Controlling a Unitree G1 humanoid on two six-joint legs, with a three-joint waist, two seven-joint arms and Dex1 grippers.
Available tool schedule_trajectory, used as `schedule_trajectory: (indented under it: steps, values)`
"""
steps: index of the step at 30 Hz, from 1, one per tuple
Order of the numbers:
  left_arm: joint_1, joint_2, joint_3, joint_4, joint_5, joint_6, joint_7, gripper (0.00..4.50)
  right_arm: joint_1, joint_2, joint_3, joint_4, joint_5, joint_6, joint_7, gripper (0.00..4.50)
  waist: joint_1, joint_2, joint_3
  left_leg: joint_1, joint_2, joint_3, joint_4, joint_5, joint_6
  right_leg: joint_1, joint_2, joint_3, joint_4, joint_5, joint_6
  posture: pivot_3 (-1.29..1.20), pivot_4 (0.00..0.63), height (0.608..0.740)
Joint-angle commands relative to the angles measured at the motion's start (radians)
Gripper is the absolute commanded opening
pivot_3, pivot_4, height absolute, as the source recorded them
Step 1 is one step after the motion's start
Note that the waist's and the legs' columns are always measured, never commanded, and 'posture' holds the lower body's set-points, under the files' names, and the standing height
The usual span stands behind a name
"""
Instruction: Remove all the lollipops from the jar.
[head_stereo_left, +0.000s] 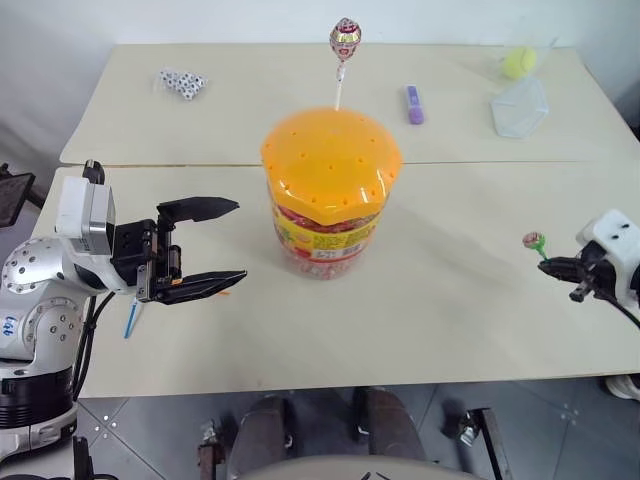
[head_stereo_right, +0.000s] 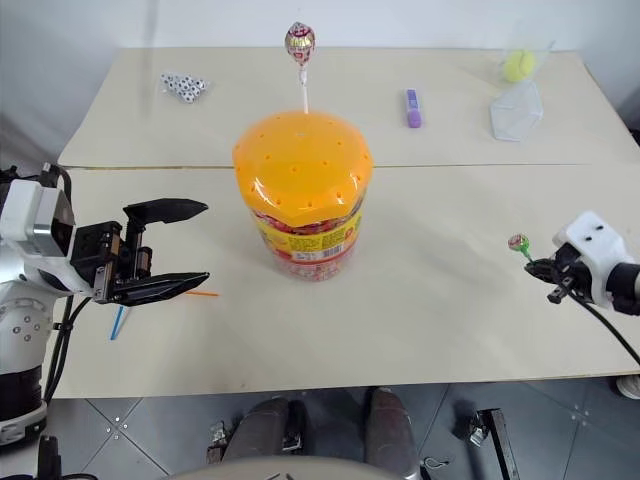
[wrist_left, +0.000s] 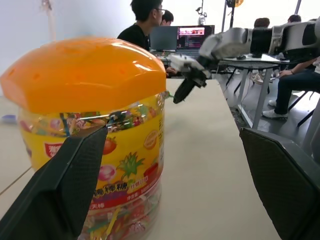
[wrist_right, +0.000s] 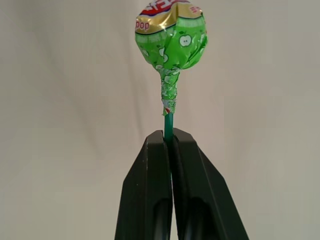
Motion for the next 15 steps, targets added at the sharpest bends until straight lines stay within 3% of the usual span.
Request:
schedule_trajectory:
  steps: [1, 5, 10, 15]
  values:
    - [0.016, -0.002, 0.025, -0.022, -0.008, -0.010, 0.015, 4.50, -0.015, 0.023, -0.035, 0.042, 0.003, -0.008, 0.031, 0.24, 0.001, 0.000, 0.000, 0.000, 0.000, -0.001, 0.000, 0.000, 0.000, 0.000, 0.000, 0.000, 0.000, 0.000, 0.000, 0.00, 0.150, 0.740]
    - [0.026, -0.009, 0.044, -0.023, -0.025, -0.001, 0.044, 4.50, -0.024, 0.039, -0.102, 0.055, 0.042, -0.069, 0.086, 1.32, 0.006, 0.000, 0.000, 0.000, 0.000, -0.003, 0.001, 0.000, 0.000, 0.000, 0.000, 0.000, 0.000, 0.000, 0.000, 0.00, 0.150, 0.740]
    - [0.020, -0.052, 0.125, 0.007, -0.121, 0.055, 0.158, 4.50, -0.087, 0.122, -0.282, -0.127, 0.320, -0.043, 0.233, 2.93, 0.013, 0.001, 0.001, 0.000, 0.001, -0.005, 0.001, 0.000, 0.000, 0.000, 0.000, 0.000, 0.001, 0.000, 0.000, 0.00, 0.150, 0.740]
    - [0.013, -0.090, 0.223, 0.056, -0.234, 0.119, 0.272, 4.50, -0.248, 0.223, -0.285, -0.363, 0.562, 0.148, 0.156, 2.93, 0.014, 0.001, 0.001, 0.000, 0.007, -0.007, 0.002, 0.000, 0.000, 0.000, 0.000, 0.000, 0.003, 0.000, 0.000, 0.00, 0.150, 0.740]
